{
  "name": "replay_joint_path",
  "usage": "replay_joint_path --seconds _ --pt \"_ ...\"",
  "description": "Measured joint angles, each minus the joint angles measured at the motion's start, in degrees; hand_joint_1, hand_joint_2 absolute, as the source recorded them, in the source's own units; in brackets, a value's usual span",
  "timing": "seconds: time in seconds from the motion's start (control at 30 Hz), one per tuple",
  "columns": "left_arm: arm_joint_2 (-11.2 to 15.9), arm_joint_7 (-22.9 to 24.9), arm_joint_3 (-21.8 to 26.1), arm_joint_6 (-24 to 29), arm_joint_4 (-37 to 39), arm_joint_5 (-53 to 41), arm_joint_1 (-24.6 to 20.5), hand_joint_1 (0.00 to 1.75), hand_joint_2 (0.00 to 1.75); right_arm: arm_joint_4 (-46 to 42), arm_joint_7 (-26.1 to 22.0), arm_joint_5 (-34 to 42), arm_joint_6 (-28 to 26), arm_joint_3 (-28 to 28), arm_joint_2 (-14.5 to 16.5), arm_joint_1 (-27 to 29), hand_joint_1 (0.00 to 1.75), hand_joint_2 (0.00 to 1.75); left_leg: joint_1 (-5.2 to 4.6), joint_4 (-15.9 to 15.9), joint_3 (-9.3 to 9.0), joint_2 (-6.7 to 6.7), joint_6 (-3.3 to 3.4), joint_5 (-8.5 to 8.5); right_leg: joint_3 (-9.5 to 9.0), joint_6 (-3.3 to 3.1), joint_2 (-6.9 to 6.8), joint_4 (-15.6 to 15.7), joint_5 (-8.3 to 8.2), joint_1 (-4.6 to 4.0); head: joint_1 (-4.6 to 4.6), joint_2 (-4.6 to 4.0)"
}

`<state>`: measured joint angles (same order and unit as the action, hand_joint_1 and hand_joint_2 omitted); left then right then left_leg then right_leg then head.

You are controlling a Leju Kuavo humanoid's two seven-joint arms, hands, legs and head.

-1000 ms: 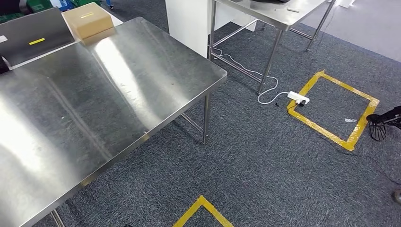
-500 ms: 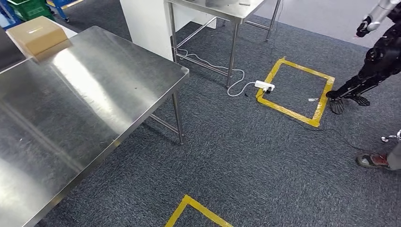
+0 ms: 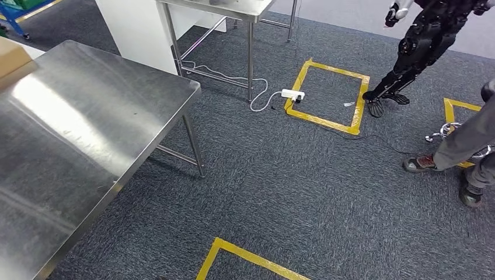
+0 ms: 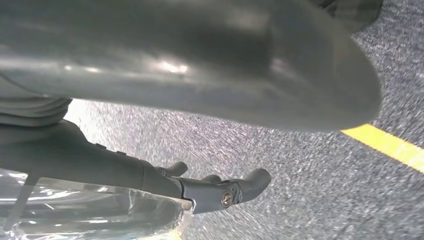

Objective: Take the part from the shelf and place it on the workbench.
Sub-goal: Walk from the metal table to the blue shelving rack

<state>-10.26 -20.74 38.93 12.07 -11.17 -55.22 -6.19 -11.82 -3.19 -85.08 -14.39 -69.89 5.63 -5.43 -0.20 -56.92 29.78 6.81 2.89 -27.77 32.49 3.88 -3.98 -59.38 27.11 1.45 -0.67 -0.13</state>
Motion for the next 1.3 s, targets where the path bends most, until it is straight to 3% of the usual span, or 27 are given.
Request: replay_joint_path --seconds 0.03,0.07,0.1,0.13,0.2,0.27,0.3,0.33,0.37,0.43,0.5,0.57,0.63,0.7,0.77,0.83,0.87,0.9,0.93,1.0,1.07,1.13,1.2,1.27,1.3 --pt "0.0 0.0 0.0 0.0 0.0 0.0 0.0 0.0 0.0 0.0 0.1 0.0 0.0 0.0 0.1 0.0 0.0 0.0 -0.17 -0.1 -0.12 0.63 -0.37 -0.16 -0.92 -0.29 -0.74 1.7 -0.48 -0.16 -0.14 0.0" --pt "0.0 0.0 0.0 0.0 0.0 0.0 -0.1 0.0 0.0 0.0 0.2 0.0 -0.1 0.0 0.1 0.0 0.0 0.0 -0.23 -0.2 -0.18 1.25 -0.68 -0.26 -1.03 -0.72 -0.64 2.2 -0.69 -0.41 -0.26 0.0" --pt "0.0 0.0 0.0 0.0 0.0 -0.1 -0.2 0.0 0.0 0.0 0.2 0.0 -0.1 0.0 0.1 0.1 0.0 0.0 -0.1 -0.2 -0.33 1.83 -0.92 -0.31 -0.81 -1.14 0.12 2.2 -0.79 -0.4 -0.46 0.0" --pt "-0.1 0.0 0.0 0.0 0.0 -0.1 -0.4 0.0 0.0 0.0 0.2 0.0 -0.1 0.0 0.1 0.3 0.0 0.0 0.15 -0.4 -0.37 1.57 -1.31 -0.57 -0.74 -1.49 0.78 2.2 -0.89 -0.21 -0.54 0.0" --pt "-0.1 0.0 0.0 0.0 0.0 -0.1 -0.5 0.0 0.0 0.0 0.2 0.0 -0.1 0.0 0.1 0.3 0.0 0.0 0.66 -3.2 0.7 -1.69 -2.0 -2.83 -0.66 -2.55 2.14 2.4 -1.2 0.22 -0.58 0.0" --pt "-0.1 0.0 0.0 0.0 0.0 -0.1 -0.4 0.0 0.0 0.0 0.2 0.0 -0.1 0.1 0.0 0.1 0.0 0.0 0.89 -10.4 3.94 -5.71 -2.26 -7.0 -0.49 -3.39 3.62 2.4 -1.46 0.25 -0.66 0.0" --pt "-0.1 0.0 0.0 0.0 0.0 -0.1 -0.2 0.0 0.0 0.0 0.2 0.0 -0.1 0.1 0.0 0.0 0.0 0.0 0.91 -14.3 5.78 -6.49 -2.28 -8.62 -0.38 -3.58 4.48 2.4 -1.53 0.14 -0.68 0.0" --pt "-0.1 0.0 0.0 -0.1 0.0 -0.1 -0.1 0.0 0.0 0.0 0.1 0.0 -0.1 0.1 0.0 0.0 0.0 0.0 0.94 -16.9 7.06 -6.79 -2.28 -9.21 -0.33 -3.62 5.4 2.4 -1.57 0.07 -0.67 0.0" --pt "-0.1 0.0 0.0 -0.1 0.0 -0.1 0.0 0.0 0.0 0.0 0.1 0.0 -0.1 0.1 0.0 0.1 0.0 0.0 1.0 -17.4 7.43 -6.9 -2.26 -8.65 -0.35 -3.6 6.28 2.4 -1.59 0.03 -0.69 0.0" --pt "-0.1 0.0 0.0 -0.1 0.0 -0.1 0.1 0.0 0.0 0.0 0.1 0.0 -0.1 0.1 0.0 0.2 0.0 0.0 1.33 -12.3 5.23 -7.58 -2.18 -4.81 -0.51 -3.48 8.05 2.3 -1.65 0.06 -0.69 0.0" --pt "-0.1 0.0 0.0 -0.1 0.1 -0.1 0.1 0.0 0.0 0.0 0.1 0.0 -0.1 0.1 0.0 0.1 0.0 0.0 1.87 -4.9 2.06 -10.8 -2.25 -1.44 -0.32 -3.14 9.64 2.0 -1.73 -0.14 -0.64 0.0" --pt "-0.1 0.0 0.0 -0.1 0.1 -0.1 0.1 0.0 0.0 0.0 0.1 0.0 -0.1 0.2 0.0 -0.1 0.0 0.0 1.81 -1.8 0.93 -12.79 -2.15 -0.73 0.47 -2.34 11.03 1.9 -1.99 -0.28 -0.61 0.0" --pt "-0.1 0.1 0.0 -0.1 0.1 -0.1 0.0 0.0 0.0 0.0 0.0 0.0 -0.1 0.2 0.0 0.1 0.0 0.0 1.39 -1.4 0.89 -11.37 -1.4 -0.47 1.43 -1.37 11.96 1.9 -2.36 -0.11 -0.57 0.0" --pt "-0.2 0.1 0.0 -0.1 0.0 -0.1 0.0 0.0 0.0 0.0 0.1 0.0 -0.1 0.2 0.0 0.2 0.0 0.0 1.21 -0.8 0.78 -9.66 -0.34 0.11 2.97 -1.13 9.44 -0.4 -1.2 -0.14 -0.44 0.0" --pt "-0.2 0.1 0.0 -0.1 0.0 -0.1 0.0 0.0 0.0 0.0 0.1 0.0 -0.1 0.2 0.0 0.0 0.0 0.0 0.93 -0.5 0.79 -7.68 0.28 0.32 6.11 -1.49 5.79 -6.9 2.16 -0.26 -0.29 0.0" --pt "-0.2 0.2 0.0 -0.2 0.0 -0.1 0.0 0.0 0.0 0.0 0.1 0.0 -0.1 0.2 0.1 -0.1 0.0 0.0 0.57 -0.5 0.93 -5.66 0.46 0.3 9.18 -1.41 4.82 -13.6 5.01 -0.23 -0.23 0.0" --pt "-0.2 0.3 0.0 -0.3 0.0 -0.1 0.0 0.0 0.0 0.0 0.1 0.0 -0.1 0.2 0.1 0.0 0.0 0.0 0.43 -0.5 0.98 -4.76 0.47 0.28 9.46 -1.15 4.69 -14.7 5.29 -0.21 -0.24 0.0" --pt "-0.2 0.3 0.0 -0.3 0.0 -0.1 0.0 0.0 0.0 0.0 0.1 0.0 -0.1 0.2 0.0 0.1 0.0 0.0 0.36 -0.5 0.99 -4.01 0.46 0.27 8.77 -0.81 4.56 -14.0 4.86 -0.2 -0.22 0.0" --pt "-0.3 0.4 0.0 -0.3 0.0 -0.1 -0.1 0.0 0.0 0.0 0.1 0.0 -0.1 0.2 0.0 0.1 0.0 0.0 0.33 -0.5 0.95 -3.3 0.41 0.24 6.75 -0.46 4.09 -10.7 3.67 -0.19 -0.22 0.0" --pt "-0.3 0.5 0.0 -0.4 0.0 -0.1 -0.2 0.0 0.0 0.0 0.1 -0.1 0.0 0.2 -0.1 0.1 0.0 0.0 0.11 -0.6 0.76 -2.03 0.07 0.01 1.82 -0.47 1.47 -2.3 1.07 -0.53 -0.17 0.0" --pt "-0.4 0.7 0.0 -0.4 0.0 -0.1 -0.4 0.0 0.0 0.0 0.0 -0.1 0.1 0.3 -0.2 0.0 0.0 0.0 -0.06 -0.6 0.37 -0.86 -0.58 -0.3 -0.39 -1.49 -0.08 2.0 -0.29 -1.22 -0.27 0.0" --pt "-0.5 0.7 0.0 -0.4 0.0 -0.1 -0.5 0.0 0.0 0.0 0.0 -0.1 0.1 0.3 -0.3 0.1 0.0 0.0 0.02 -0.4 -0.02 0.16 -1.28 -0.49 -0.29 -2.68 1.03 2.3 -0.66 -1.45 -0.34 0.0" --pt "-0.6 0.7 0.0 -0.3 0.0 -0.1 -0.7 0.0 0.0 0.0 0.0 -0.1 0.2 0.3 -0.3 0.2 0.0 0.0 0.34 -2.0 0.35 -1.56 -1.88 -1.95 -0.78 -3.64 2.21 2.9 -1.16 -0.8 -0.45 0.0" --pt "-0.5 0.7 0.0 -0.3 0.0 -0.1 -0.6 0.0 0.0 0.0 0.0 -0.2 0.2 0.3 -0.3 0.1 0.0 0.0 0.8 -8.1 2.68 -5.1 -2.32 -5.7 -1.04 -4.24 3.55 3.2 -1.54 -0.32 -0.66 0.0" --pt "-0.5 0.7 0.0 -0.3 0.0 -0.1 -0.5 0.0 0.0 0.0 0.0 -0.2 0.2 0.3 -0.3 0.1 0.0 0.0 0.94 -11.9 4.4 -6.16 -2.49 -7.6 -1.03 -4.38 4.26 3.1 -1.61 -0.38 -0.74 0.0"
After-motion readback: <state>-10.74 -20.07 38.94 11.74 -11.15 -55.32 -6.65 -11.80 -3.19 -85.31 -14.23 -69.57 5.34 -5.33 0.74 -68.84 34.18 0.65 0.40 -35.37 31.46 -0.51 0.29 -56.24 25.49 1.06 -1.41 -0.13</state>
